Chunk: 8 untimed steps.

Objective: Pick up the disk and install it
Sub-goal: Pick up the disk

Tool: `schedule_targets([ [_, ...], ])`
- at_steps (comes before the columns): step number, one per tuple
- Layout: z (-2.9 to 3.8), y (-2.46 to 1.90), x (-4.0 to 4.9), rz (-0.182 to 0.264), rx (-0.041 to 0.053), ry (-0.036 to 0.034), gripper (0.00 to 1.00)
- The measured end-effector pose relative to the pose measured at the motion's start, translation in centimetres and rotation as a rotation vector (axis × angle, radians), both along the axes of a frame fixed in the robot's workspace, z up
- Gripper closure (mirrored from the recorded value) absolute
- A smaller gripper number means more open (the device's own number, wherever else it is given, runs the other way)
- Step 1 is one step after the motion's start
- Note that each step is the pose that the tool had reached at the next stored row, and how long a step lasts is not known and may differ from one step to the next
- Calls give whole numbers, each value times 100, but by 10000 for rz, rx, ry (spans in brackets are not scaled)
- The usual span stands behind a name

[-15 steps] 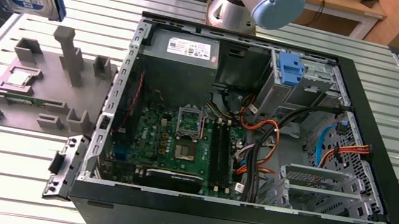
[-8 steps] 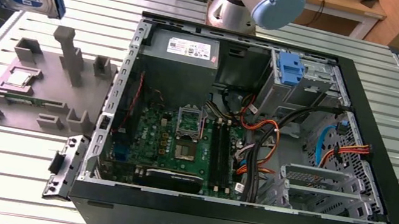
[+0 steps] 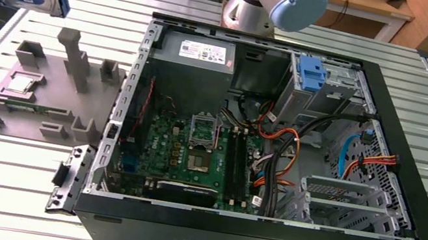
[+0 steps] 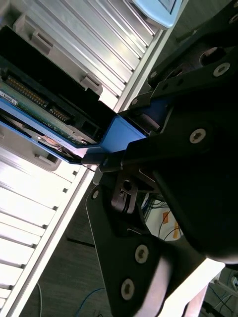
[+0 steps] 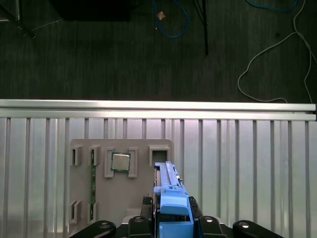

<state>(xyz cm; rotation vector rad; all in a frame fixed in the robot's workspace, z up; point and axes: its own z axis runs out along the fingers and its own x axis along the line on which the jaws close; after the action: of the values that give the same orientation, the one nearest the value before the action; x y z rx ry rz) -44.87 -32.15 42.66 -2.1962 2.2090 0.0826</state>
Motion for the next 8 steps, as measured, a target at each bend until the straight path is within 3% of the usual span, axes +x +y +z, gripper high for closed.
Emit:
schedule_targets([
  [8, 45, 0, 0, 0, -1, 1, 63],
])
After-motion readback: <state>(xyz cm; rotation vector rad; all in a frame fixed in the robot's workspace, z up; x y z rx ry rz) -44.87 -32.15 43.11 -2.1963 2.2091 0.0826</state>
